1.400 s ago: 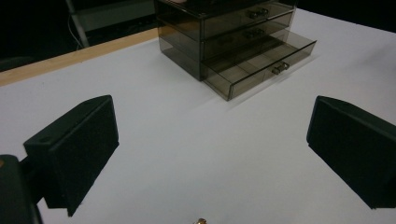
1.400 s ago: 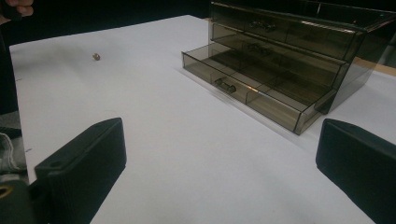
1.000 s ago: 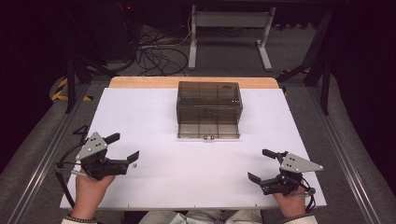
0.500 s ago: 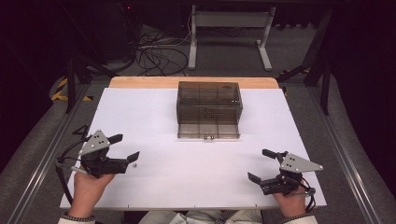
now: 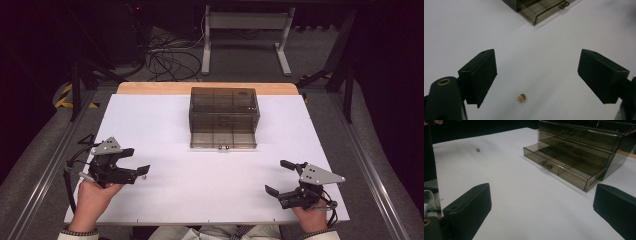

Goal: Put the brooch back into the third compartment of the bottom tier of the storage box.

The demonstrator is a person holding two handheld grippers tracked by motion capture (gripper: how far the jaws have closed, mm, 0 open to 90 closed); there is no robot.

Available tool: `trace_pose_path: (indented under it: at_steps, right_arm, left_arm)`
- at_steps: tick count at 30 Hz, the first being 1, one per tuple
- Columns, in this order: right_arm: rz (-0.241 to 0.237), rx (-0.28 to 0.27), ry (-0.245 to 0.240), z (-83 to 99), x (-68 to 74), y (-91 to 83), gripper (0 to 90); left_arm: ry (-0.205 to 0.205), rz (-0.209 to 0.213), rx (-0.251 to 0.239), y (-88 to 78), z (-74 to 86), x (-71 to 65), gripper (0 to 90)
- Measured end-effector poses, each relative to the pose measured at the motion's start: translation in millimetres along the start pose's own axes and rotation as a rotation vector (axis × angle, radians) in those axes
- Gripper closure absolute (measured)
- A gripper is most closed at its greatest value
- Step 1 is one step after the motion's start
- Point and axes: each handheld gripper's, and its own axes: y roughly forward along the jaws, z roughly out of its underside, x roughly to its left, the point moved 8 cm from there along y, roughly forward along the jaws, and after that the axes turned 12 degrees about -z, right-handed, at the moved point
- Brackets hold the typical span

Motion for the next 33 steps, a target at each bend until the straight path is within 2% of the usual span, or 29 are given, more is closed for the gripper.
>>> trace_pose_path:
  at_steps: [1,3,5,8,14,20,21,26,33]
  right_arm:
    - [0.0,0.001,0.001,0.1,0.0,0.1,2.3]
    - [-0.001,0.002,0.0,0.1,0.0,0.3,2.3]
    - [-0.003,0.004,0.001,0.3,0.3,0.3,2.3]
    - [-0.002,0.005,0.001,0.6,0.2,0.5,2.3]
    - [-0.003,0.006,0.002,0.8,0.0,0.6,2.3]
    - [-0.004,0.005,0.003,0.7,-0.1,0.7,2.4]
    - [-0.004,0.006,0.003,0.8,-0.1,0.8,2.4]
    - [-0.005,0.009,0.003,1.0,0.2,1.2,2.4]
    - [-0.007,0.008,0.004,1.1,0.2,1.3,2.4]
  left_arm:
    - [-0.006,0.006,0.024,2.0,1.5,-0.8,16.8]
    - [0.007,0.003,0.042,3.6,2.3,0.0,16.8]
    - [-0.003,0.006,0.05,4.1,2.7,-1.1,16.8]
    - [0.014,0.0,0.071,5.4,3.3,-0.6,16.9]
    - [0.068,-0.048,0.123,8.3,5.9,-0.6,17.3]
    - [0.099,-0.053,0.163,9.8,8.3,-1.3,17.8]
    - [0.099,-0.053,0.163,9.8,8.3,-1.3,17.8]
    - [0.094,-0.093,0.228,15.6,13.6,2.1,18.3]
    - [0.096,-0.088,0.258,20.7,15.7,2.2,20.3]
